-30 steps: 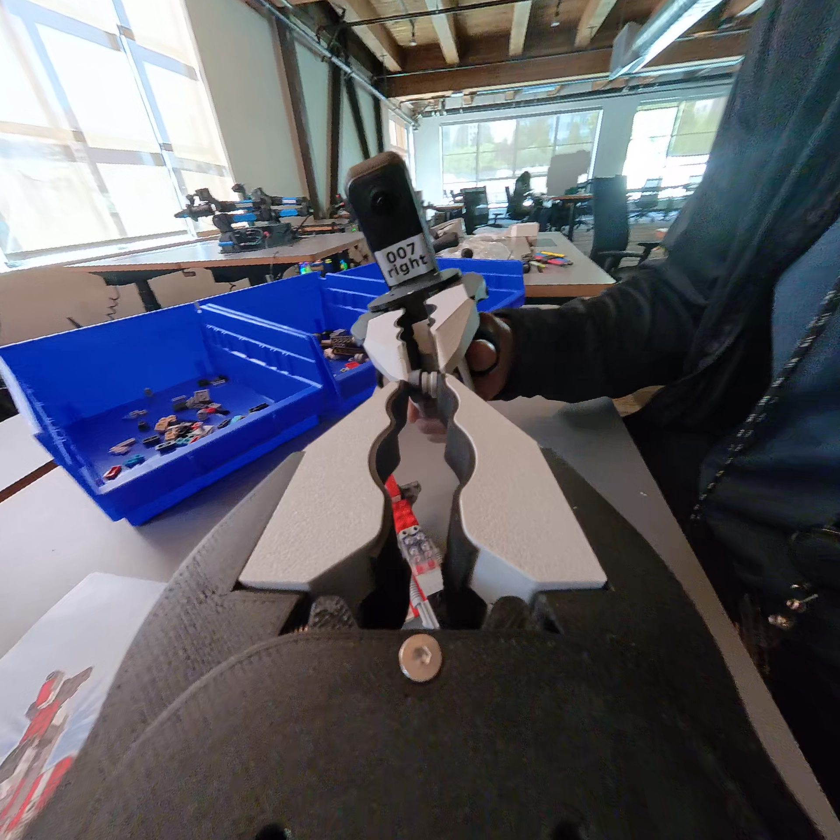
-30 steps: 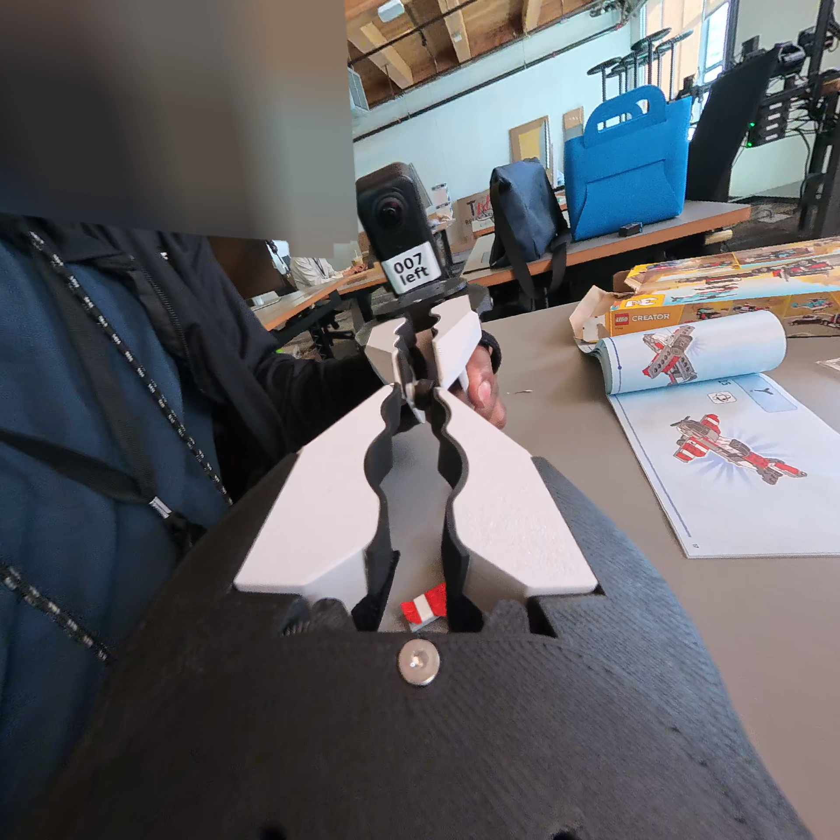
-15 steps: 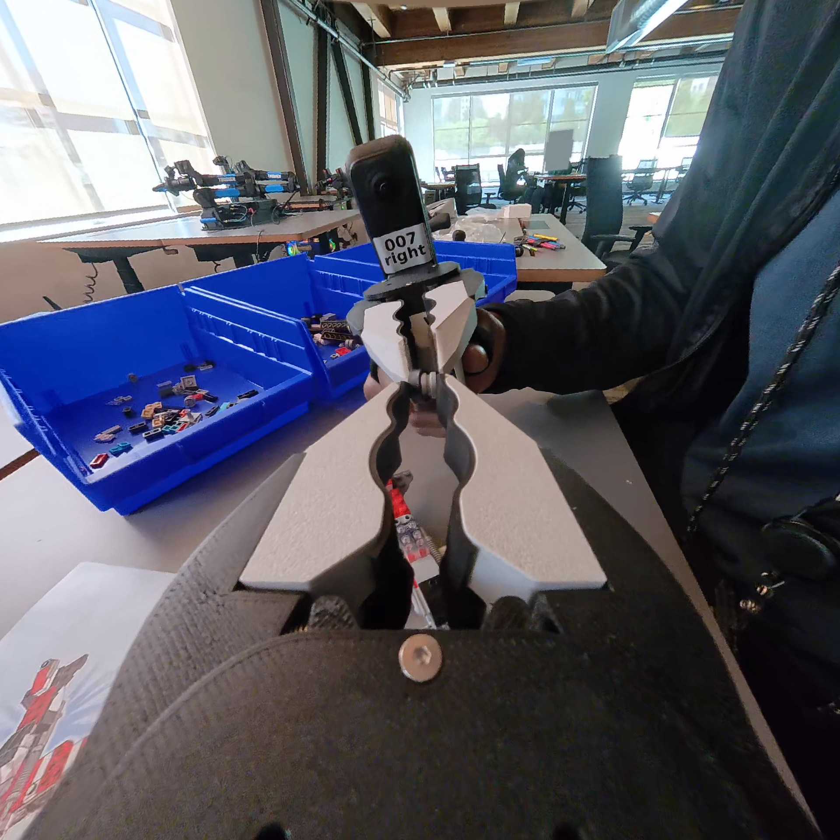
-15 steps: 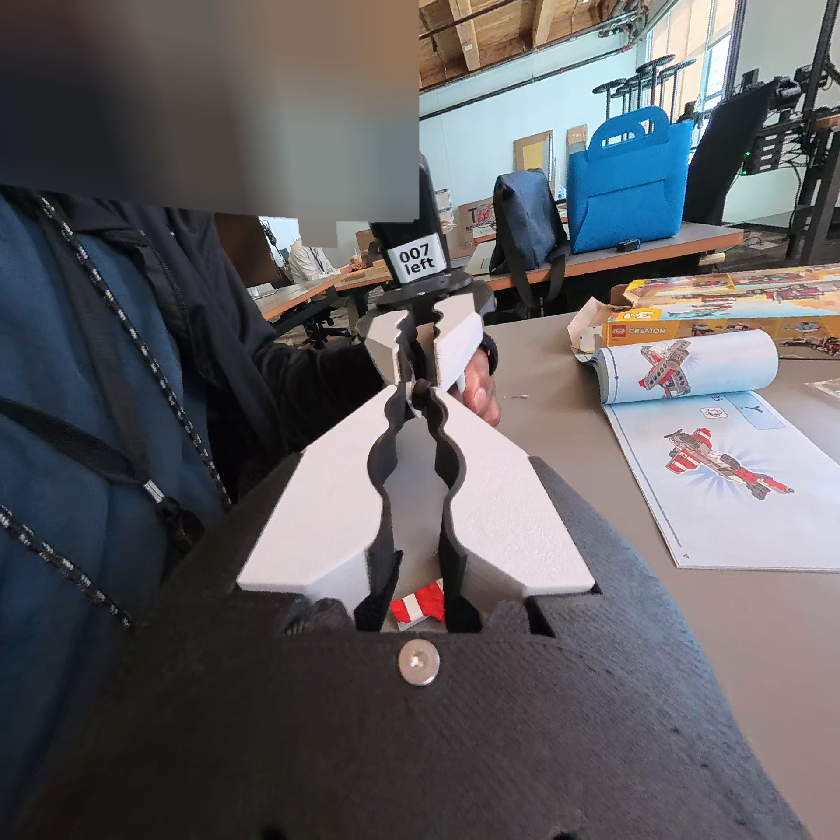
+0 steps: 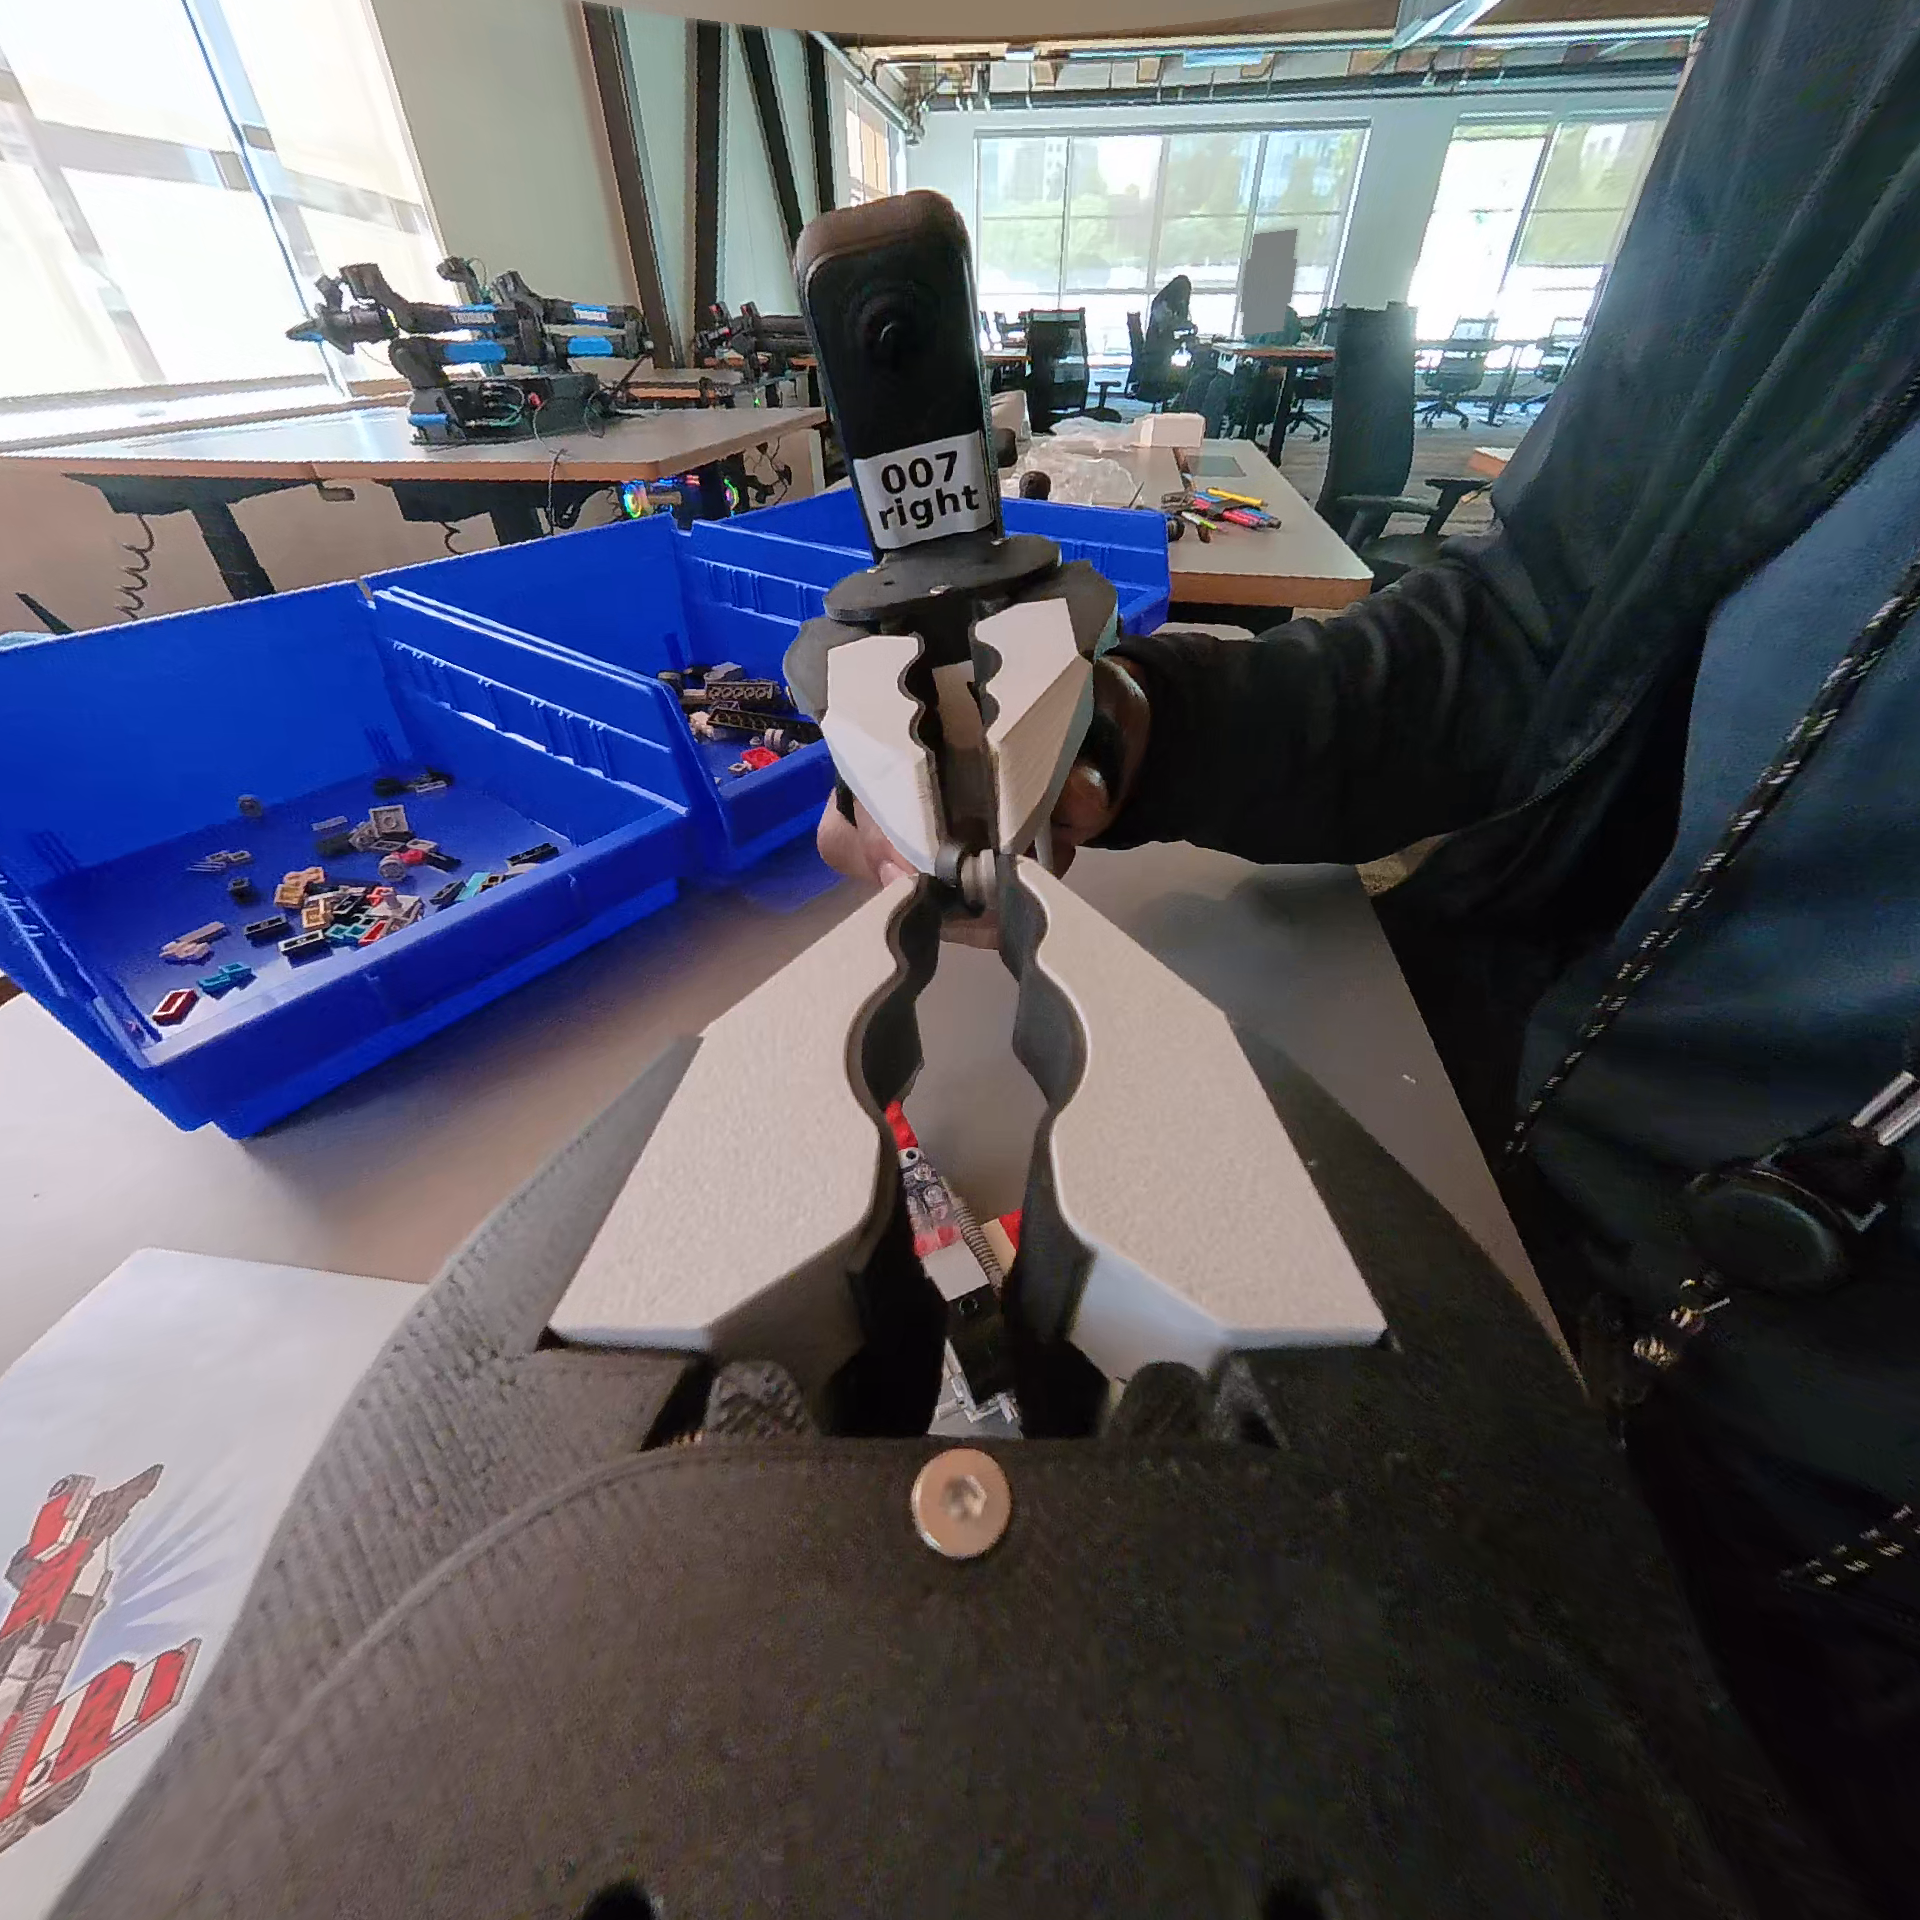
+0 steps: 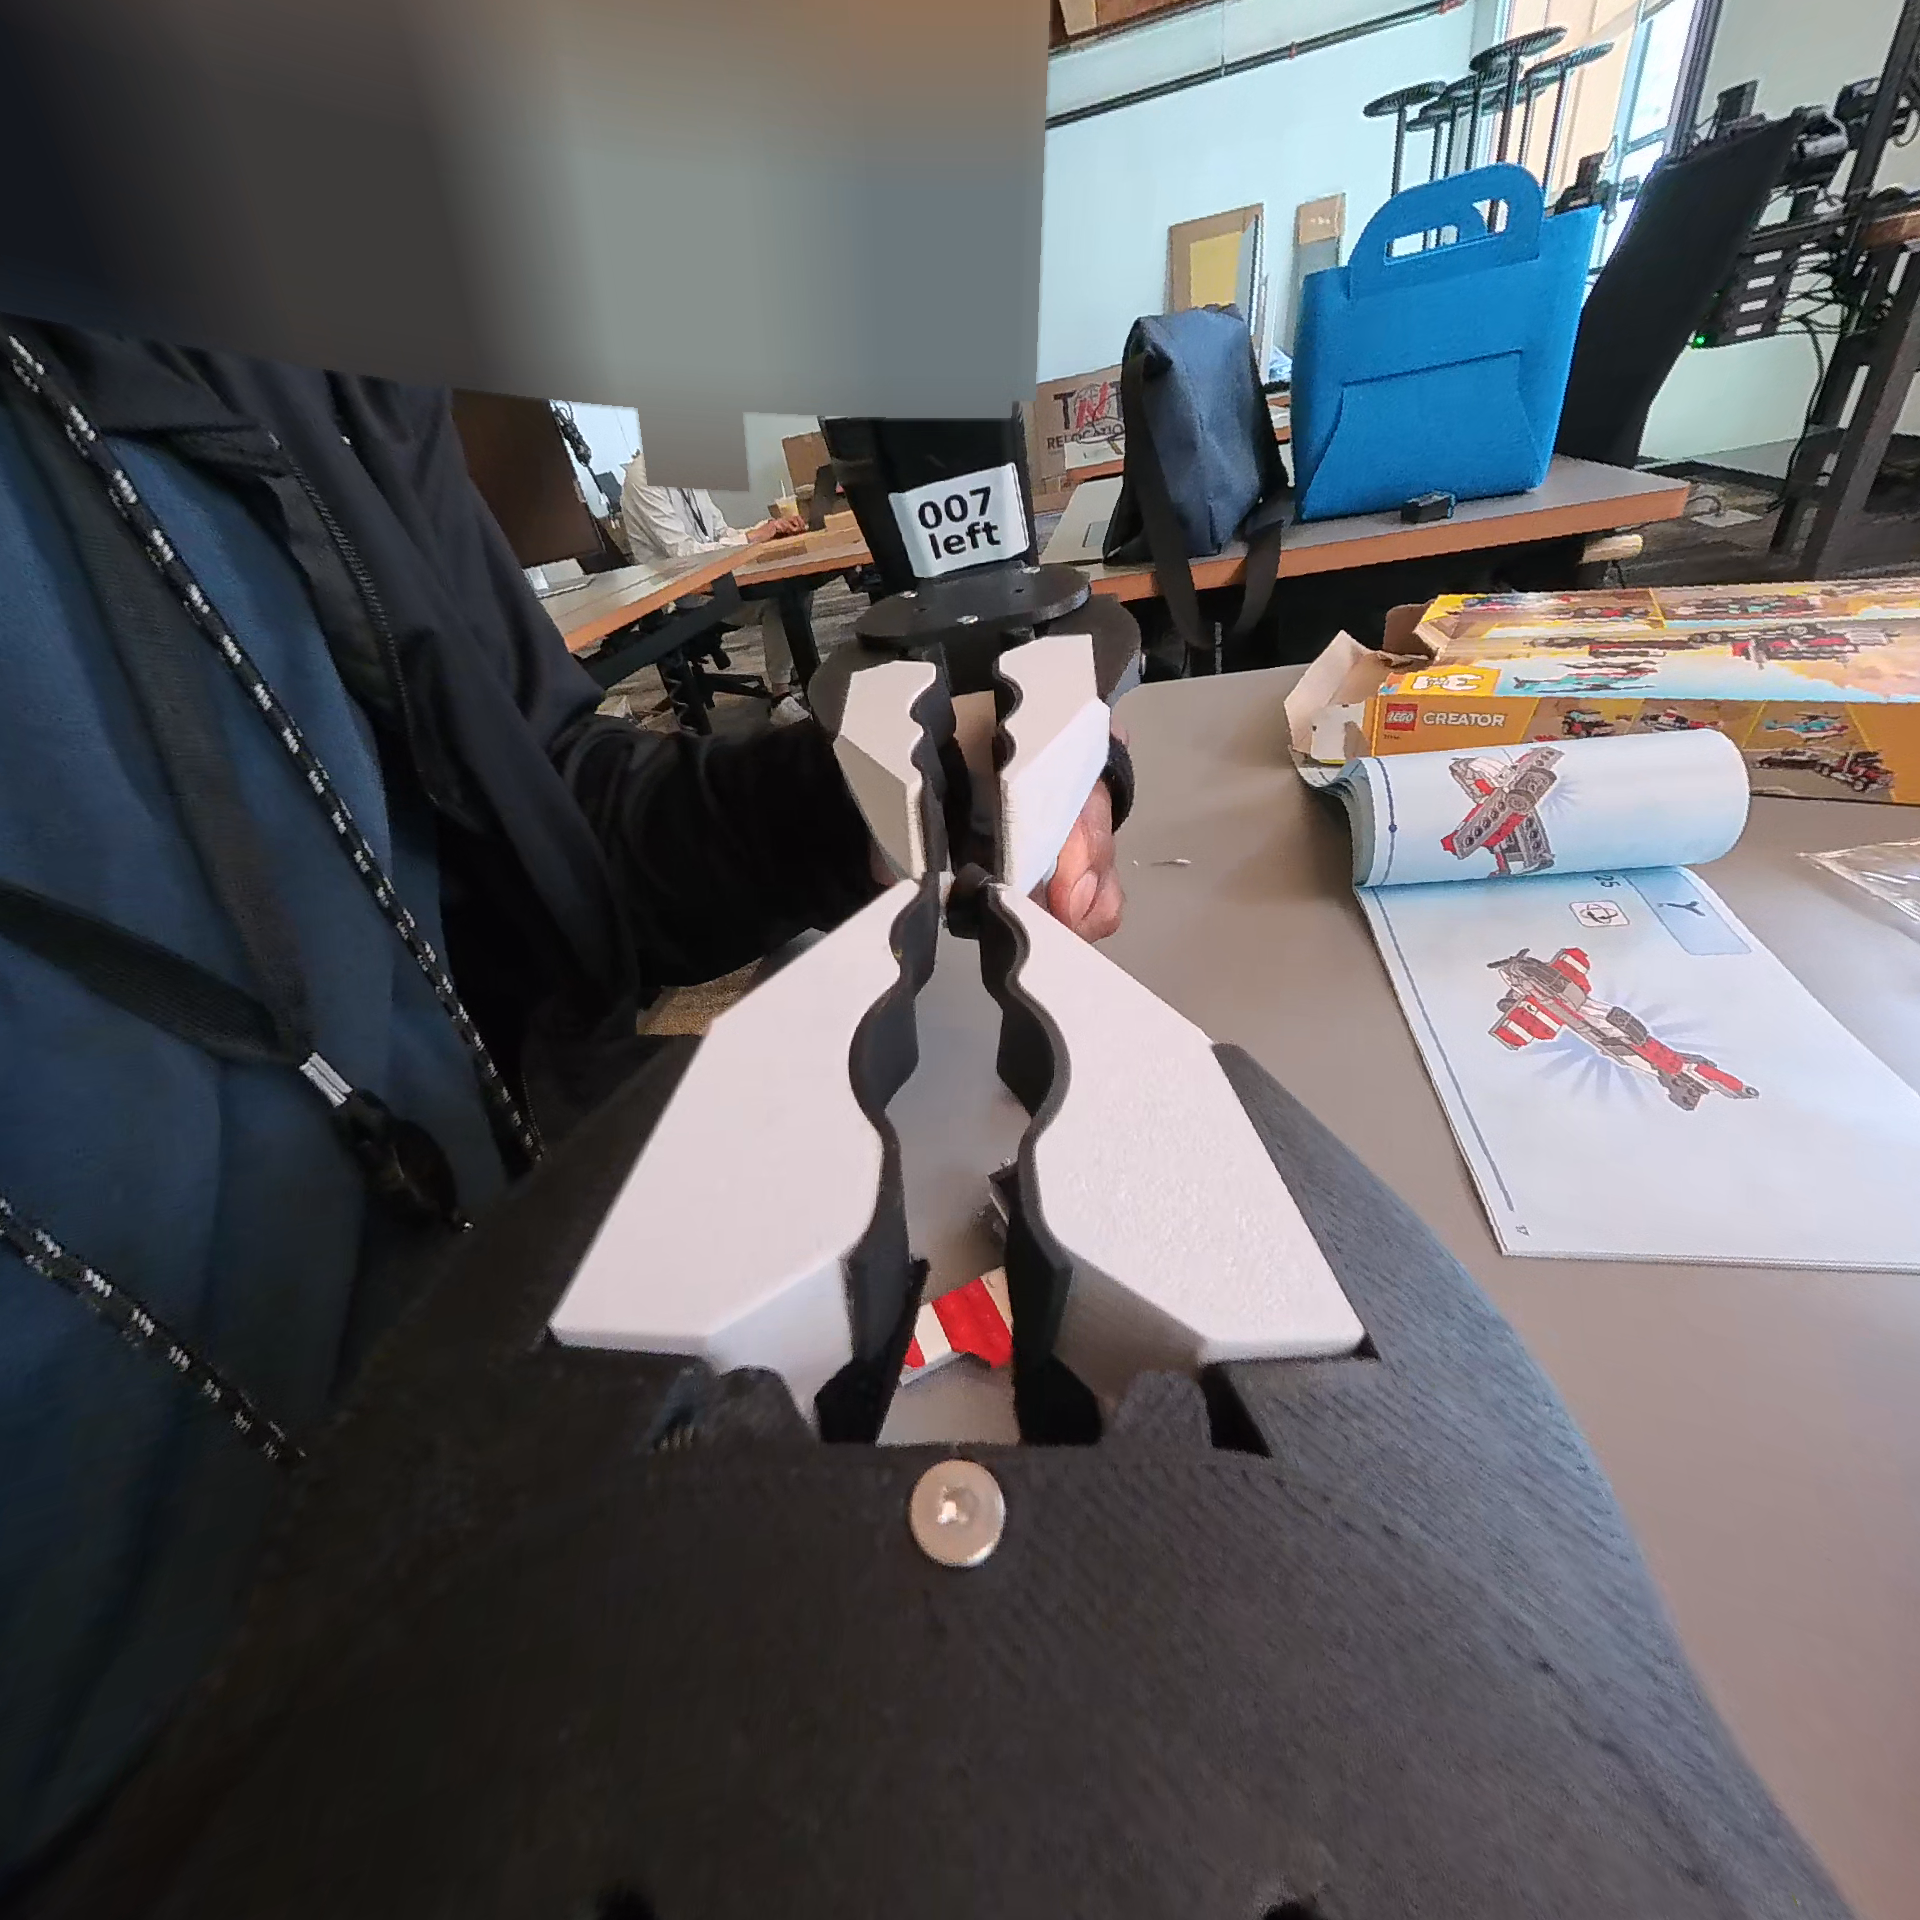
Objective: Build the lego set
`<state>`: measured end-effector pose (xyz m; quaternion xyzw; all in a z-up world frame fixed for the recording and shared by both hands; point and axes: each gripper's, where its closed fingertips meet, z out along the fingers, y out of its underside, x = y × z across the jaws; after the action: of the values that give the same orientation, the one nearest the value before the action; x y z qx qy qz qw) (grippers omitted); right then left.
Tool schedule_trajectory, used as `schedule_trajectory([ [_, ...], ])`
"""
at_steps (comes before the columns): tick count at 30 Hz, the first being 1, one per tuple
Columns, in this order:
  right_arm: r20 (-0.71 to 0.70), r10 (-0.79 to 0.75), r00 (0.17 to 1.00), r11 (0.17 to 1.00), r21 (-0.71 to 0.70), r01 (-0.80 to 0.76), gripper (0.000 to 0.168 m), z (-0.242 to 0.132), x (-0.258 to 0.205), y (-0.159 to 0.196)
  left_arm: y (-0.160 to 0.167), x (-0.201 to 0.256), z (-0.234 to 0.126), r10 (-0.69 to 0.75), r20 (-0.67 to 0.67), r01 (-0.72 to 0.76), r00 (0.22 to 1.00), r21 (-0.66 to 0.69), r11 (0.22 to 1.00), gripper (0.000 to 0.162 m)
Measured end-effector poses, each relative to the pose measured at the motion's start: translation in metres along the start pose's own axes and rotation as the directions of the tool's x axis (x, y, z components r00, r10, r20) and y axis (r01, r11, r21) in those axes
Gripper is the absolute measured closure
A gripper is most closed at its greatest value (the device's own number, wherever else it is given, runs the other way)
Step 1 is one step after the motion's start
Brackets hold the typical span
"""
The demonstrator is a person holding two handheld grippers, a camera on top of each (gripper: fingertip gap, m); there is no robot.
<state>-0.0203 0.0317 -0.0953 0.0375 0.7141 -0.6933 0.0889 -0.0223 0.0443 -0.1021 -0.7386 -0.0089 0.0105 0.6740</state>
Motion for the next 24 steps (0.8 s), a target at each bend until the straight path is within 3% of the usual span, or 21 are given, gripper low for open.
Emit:
schedule_trajectory([
  [7,-0.012,-0.004,1.0,1.0,-0.004,0.004,0.161,0.0,0.001,0.0,0.0,-0.001,0.0,-0.005,0.015,0.005,1.0,-0.016,1.0,0.151],
  [18,0.047,0.054,0.997,0.969,0.238,-0.064,0.162,-0.001,-0.006,-0.03,-0.021,0.004,-0.001,-0.27,-0.129,0.289,0.954,0.16,0.944,0.135],
  [24,0.091,0.102,0.991,0.94,0.317,-0.126,0.162,-0.002,-0.007,-0.037,-0.036,0.004,-0.002,-0.408,-0.274,0.475,0.871,0.26,0.841,0.143],
])
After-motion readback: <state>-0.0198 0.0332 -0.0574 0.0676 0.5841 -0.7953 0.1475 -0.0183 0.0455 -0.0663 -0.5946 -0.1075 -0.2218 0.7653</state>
